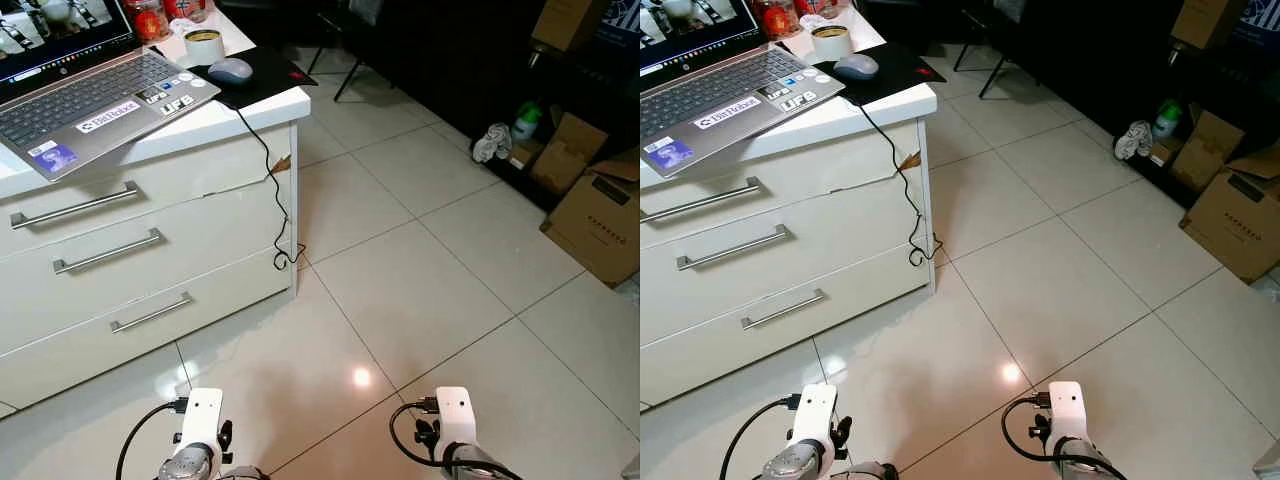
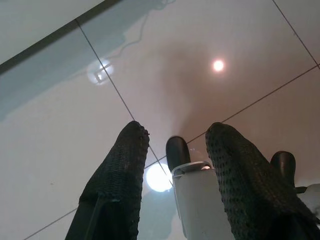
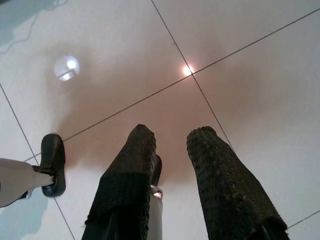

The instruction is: Kitchen organization

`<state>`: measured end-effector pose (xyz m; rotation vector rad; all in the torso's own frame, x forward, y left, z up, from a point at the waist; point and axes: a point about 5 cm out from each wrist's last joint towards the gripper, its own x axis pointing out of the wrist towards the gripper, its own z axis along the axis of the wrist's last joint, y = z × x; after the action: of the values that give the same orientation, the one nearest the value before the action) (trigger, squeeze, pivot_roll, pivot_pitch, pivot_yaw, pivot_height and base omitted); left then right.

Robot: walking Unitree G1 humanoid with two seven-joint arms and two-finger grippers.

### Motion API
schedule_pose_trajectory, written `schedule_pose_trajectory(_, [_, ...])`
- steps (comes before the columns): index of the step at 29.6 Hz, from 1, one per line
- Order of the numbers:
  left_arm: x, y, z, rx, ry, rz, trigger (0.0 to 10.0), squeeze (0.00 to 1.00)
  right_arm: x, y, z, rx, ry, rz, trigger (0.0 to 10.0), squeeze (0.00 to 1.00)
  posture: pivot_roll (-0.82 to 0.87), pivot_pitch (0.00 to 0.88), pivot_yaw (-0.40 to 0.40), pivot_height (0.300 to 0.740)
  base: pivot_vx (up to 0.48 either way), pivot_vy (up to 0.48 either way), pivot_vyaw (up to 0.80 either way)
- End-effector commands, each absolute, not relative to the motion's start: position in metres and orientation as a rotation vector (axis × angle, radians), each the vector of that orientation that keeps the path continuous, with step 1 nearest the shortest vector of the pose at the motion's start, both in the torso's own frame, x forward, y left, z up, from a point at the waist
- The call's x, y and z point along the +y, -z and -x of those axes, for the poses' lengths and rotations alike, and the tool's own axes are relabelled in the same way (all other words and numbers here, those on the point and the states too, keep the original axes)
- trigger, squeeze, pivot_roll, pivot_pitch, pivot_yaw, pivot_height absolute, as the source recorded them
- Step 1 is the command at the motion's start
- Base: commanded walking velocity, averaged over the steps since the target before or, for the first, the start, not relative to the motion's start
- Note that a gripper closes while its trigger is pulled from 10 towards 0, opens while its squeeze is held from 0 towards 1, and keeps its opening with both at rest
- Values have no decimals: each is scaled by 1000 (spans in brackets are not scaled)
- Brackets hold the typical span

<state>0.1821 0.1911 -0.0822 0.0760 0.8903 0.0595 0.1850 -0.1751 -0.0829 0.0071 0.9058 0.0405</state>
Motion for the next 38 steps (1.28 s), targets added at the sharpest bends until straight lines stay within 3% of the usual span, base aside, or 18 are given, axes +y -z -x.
schedule_pose_trajectory(1, [190, 85, -178, 912, -70, -63, 10000, 0, -176, 83, -184, 916, -46, 4, 10000, 0, 96, 77, -33, 740, 0, 0, 0])
schedule_pose_trajectory(9, [189, 86, -176, 919, -76, -47, 10000, 0, -181, 84, -183, 925, -38, 48, 10000, 0, 97, 71, -34, 740, 0, 176, 483])
schedule_pose_trajectory(28, [189, 86, -176, 922, -81, -40, 10000, 0, -179, 86, -178, 940, -49, 44, 10000, 0, 95, 74, -31, 740, 0, 325, 0])
schedule_pose_trajectory(38, [190, 86, -176, 921, -81, -39, 10000, 0, -179, 86, -179, 938, -35, 32, 10000, 0, 97, 75, -32, 740, 0, 294, 328])
